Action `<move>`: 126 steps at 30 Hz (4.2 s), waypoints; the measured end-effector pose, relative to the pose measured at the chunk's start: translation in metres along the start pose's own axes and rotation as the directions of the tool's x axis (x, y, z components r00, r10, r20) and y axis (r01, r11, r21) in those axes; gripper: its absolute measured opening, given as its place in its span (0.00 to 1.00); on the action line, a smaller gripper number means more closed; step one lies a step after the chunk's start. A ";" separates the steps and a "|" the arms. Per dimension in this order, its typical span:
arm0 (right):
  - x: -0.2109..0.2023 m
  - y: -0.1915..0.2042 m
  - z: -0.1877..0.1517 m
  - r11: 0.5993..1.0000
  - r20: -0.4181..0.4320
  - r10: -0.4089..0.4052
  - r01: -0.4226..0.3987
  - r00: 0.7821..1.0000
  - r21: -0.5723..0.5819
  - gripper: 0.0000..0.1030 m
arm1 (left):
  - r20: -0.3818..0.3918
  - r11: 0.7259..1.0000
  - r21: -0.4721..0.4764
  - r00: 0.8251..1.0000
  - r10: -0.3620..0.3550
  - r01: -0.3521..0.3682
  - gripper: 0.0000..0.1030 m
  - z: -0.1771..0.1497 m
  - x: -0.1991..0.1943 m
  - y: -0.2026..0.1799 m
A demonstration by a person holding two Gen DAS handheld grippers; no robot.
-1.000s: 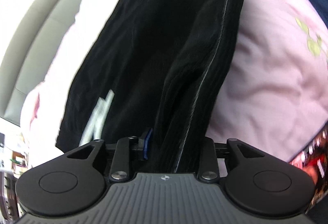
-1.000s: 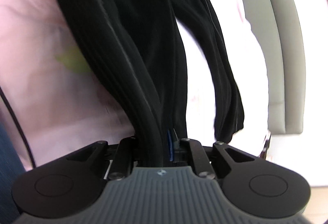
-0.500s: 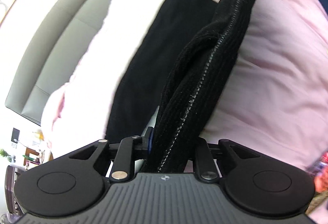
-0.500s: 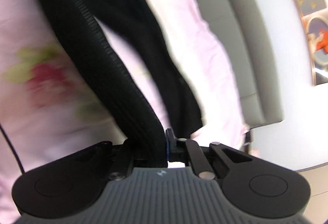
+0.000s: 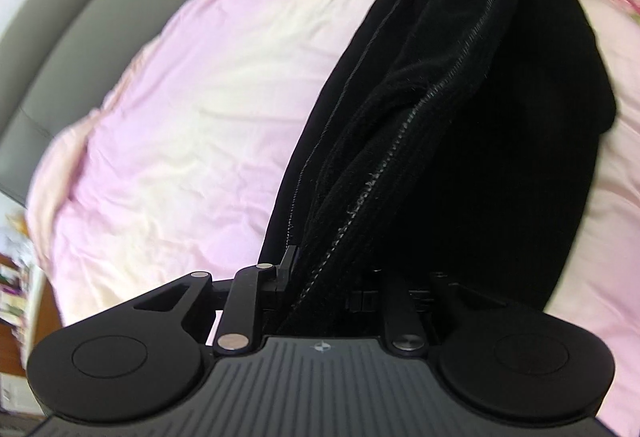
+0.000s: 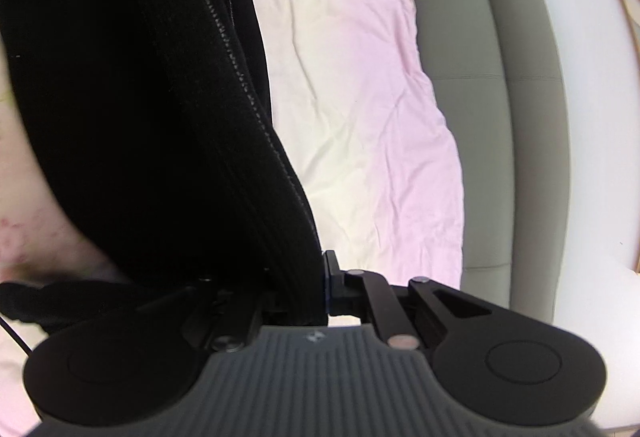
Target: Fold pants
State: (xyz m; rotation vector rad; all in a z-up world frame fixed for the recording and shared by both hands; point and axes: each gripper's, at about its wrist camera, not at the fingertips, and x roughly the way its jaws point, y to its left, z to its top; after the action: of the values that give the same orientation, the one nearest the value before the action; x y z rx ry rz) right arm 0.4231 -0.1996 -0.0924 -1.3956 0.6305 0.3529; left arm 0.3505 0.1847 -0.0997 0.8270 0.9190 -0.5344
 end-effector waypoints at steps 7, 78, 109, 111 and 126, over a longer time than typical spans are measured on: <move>0.050 -0.027 0.021 0.973 -0.033 0.220 -0.217 0.975 0.075 0.13 | -0.039 0.975 -0.183 0.990 -0.135 0.126 0.34 0.000 0.050 0.053; 0.007 -0.016 -0.052 0.474 0.088 0.305 -0.231 0.948 0.850 0.88 | -0.172 0.812 -0.568 0.984 0.042 -0.133 1.00 -0.016 0.093 0.078; -0.121 -0.190 -0.131 0.137 0.252 -0.207 -0.226 0.945 0.964 0.13 | -0.143 0.817 -0.564 0.989 0.047 -0.121 1.00 -0.021 0.095 0.079; -0.124 -0.197 -0.134 0.106 0.282 -0.186 -0.266 0.941 0.958 0.13 | -0.137 0.815 -0.569 0.990 0.035 -0.108 1.00 -0.022 0.096 0.081; 0.158 -0.137 -0.192 0.156 -0.216 0.318 0.173 0.923 0.972 0.23 | -0.151 0.824 -0.553 0.987 0.050 -0.126 1.00 -0.018 0.094 0.076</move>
State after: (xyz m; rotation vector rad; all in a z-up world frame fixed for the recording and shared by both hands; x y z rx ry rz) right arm 0.5885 -0.4300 -0.0873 -0.0437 0.9988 -0.3170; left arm 0.4447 0.2381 -0.1572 0.3620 1.0798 -0.1053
